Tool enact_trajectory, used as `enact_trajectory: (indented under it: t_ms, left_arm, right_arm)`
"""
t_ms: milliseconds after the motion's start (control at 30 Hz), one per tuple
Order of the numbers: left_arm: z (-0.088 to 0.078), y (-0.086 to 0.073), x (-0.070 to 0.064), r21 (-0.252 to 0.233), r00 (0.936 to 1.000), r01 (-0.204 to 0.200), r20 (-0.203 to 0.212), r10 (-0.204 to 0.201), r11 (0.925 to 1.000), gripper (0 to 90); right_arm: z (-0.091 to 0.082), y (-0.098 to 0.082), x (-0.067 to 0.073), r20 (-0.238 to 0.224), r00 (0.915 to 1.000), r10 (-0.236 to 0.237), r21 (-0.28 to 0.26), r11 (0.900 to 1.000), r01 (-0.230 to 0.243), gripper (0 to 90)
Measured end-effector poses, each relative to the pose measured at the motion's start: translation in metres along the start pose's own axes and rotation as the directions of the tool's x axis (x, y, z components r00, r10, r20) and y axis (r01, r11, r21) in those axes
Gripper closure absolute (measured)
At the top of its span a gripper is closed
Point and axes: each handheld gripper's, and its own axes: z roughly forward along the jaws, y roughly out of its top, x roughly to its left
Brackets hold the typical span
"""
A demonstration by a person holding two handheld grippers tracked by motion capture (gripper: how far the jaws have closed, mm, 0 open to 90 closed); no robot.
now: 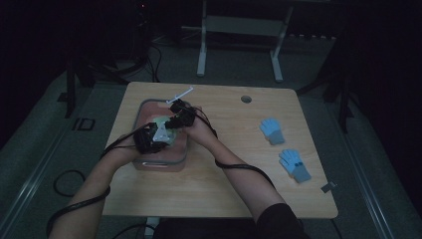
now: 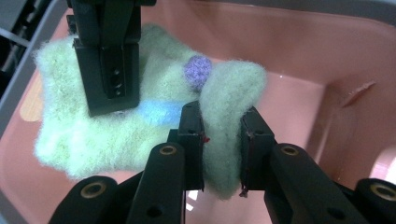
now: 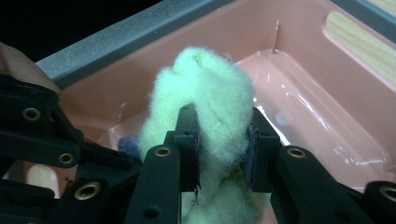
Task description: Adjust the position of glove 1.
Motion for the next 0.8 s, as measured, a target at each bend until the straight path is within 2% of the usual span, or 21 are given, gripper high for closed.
enact_trajectory:
  t_ms: [33,67,100,133,200,333,500,567,600,633,667,700,800]
  left_arm:
    - [0.002,0.001,0.001,0.012,0.9999,-0.003,0.011,0.003,0.9999,74.5]
    - [0.005,0.002,0.003,0.028,0.9997,0.000,0.024,-0.001,0.9996,74.3]
    - [0.008,0.003,0.004,0.050,0.9990,0.012,0.041,-0.014,0.9987,74.2]
    - [0.011,0.004,0.004,0.074,0.9988,0.008,0.048,-0.012,0.9972,74.2]
    - [0.023,0.005,0.003,0.139,0.9981,-0.002,0.061,-0.006,0.9902,74.0]
    - [0.035,0.005,0.002,0.178,0.9939,-0.002,0.109,-0.018,0.9840,73.0]
    - [0.036,0.006,0.003,0.176,0.9908,0.006,0.132,-0.029,0.9845,69.8]
    - [0.035,0.006,0.003,0.174,0.9903,0.007,0.136,-0.031,0.9847,65.6]
    - [0.032,0.005,0.003,0.161,0.9885,0.013,0.146,-0.037,0.9868,60.1]
    - [0.029,0.004,0.004,0.146,0.9878,0.047,0.141,-0.067,0.9883,55.2]
    - [0.029,0.004,0.004,0.146,0.9878,0.047,0.141,-0.067,0.9883,47.7]
    - [0.027,0.003,0.004,0.148,0.9889,0.067,0.122,-0.085,0.9867,42.0]
    - [0.021,0.001,0.006,0.135,0.9876,0.117,0.089,-0.129,0.9840,37.5]
  right_arm:
    - [0.001,-0.001,-0.002,0.001,1.0000,0.005,0.005,1.000,-0.005,69.6]
    - [0.003,-0.003,-0.004,0.008,0.9997,0.022,0.018,1.000,-0.022,64.6]
    - [0.003,-0.004,-0.006,0.011,0.9995,0.030,0.025,0.999,-0.030,62.2]
    - [0.003,-0.004,-0.006,0.011,0.9995,0.030,0.025,0.999,-0.030,62.2]
    - [0.003,-0.008,-0.009,0.027,0.9989,0.038,0.035,0.999,-0.039,60.2]
    - [-0.004,-0.012,-0.013,0.012,0.9989,0.045,0.030,0.999,-0.046,58.1]
    - [-0.012,-0.019,-0.015,0.002,0.9992,0.041,0.027,0.999,-0.041,56.7]
    - [-0.014,-0.020,-0.014,0.004,0.9993,0.039,0.030,0.999,-0.039,56.7]
    - [-0.019,-0.023,-0.014,0.004,0.9995,0.033,0.025,0.999,-0.033,56.5]
    - [-0.021,-0.024,-0.013,0.002,0.9996,0.030,0.023,0.999,-0.030,56.3]
    - [-0.021,-0.024,-0.013,0.002,0.9996,0.030,0.023,0.999,-0.030,56.3]
    - [-0.028,-0.026,-0.012,-0.007,0.9995,0.031,0.008,0.999,-0.031,56.2]
    - [-0.036,-0.029,-0.011,-0.012,0.9996,0.026,-0.009,1.000,-0.026,56.2]
